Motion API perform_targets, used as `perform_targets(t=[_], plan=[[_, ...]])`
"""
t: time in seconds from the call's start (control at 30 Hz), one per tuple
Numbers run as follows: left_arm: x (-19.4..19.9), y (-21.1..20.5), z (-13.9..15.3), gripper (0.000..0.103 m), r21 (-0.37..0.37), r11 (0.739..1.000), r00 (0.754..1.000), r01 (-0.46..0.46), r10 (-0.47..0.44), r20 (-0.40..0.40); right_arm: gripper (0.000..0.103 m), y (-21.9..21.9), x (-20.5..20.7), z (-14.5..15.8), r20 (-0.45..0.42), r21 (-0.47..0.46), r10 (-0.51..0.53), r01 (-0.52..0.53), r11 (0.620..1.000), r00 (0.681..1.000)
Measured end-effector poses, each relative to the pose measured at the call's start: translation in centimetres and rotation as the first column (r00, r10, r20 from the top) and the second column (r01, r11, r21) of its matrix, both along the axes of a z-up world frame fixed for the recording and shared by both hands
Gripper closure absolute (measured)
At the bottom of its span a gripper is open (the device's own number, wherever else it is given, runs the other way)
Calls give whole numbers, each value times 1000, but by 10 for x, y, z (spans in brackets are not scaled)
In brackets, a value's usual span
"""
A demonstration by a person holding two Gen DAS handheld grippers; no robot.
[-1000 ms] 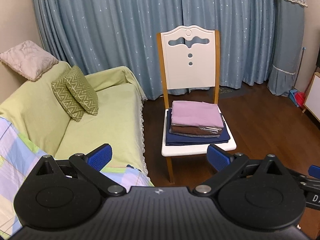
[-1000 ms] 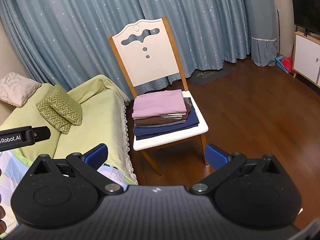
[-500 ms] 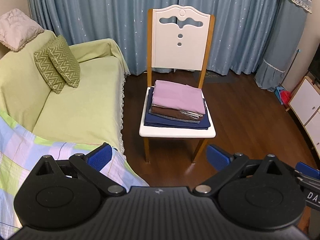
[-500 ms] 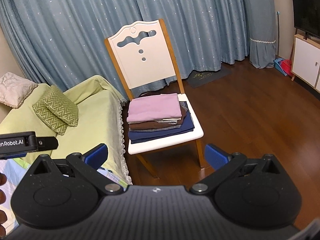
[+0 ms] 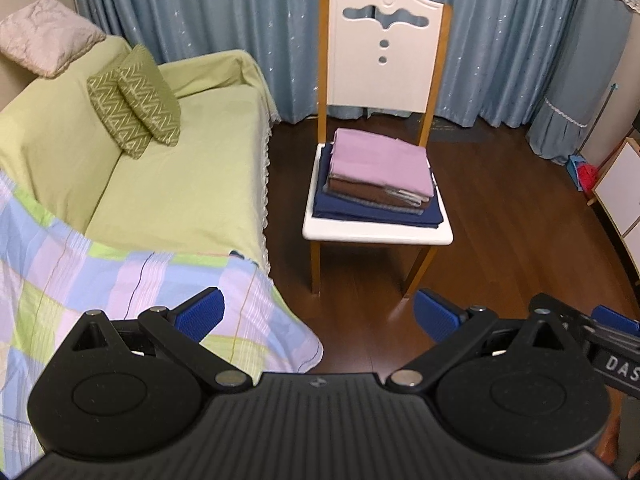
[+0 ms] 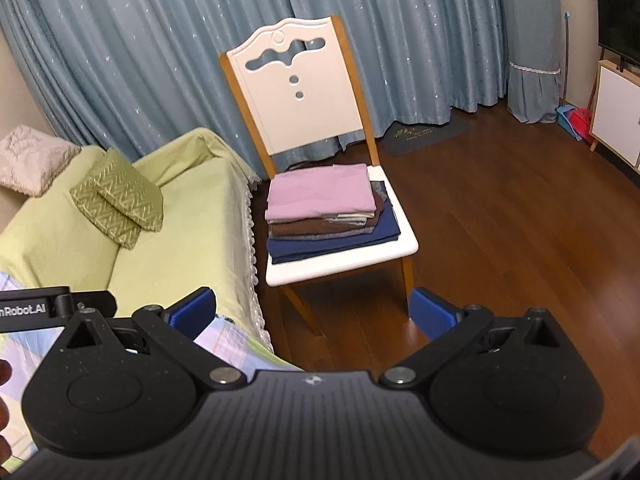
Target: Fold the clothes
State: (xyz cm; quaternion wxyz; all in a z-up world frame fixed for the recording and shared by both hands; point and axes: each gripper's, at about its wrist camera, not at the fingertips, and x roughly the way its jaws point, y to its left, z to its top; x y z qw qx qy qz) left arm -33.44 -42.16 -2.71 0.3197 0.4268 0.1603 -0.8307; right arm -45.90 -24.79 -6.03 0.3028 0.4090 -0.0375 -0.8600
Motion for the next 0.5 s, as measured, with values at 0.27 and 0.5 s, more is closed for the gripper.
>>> perform_targets(t=[0.27,0.5], plan=[[14,2,0,1,-16,1000,1000,-13,13,2,1,-24,10,-3,-28,101,30,-27,995,999],[20,4,3,1,-32,999,1000,-24,24,-10,1,-39,18,4,-49,103,71,-66,992,996]])
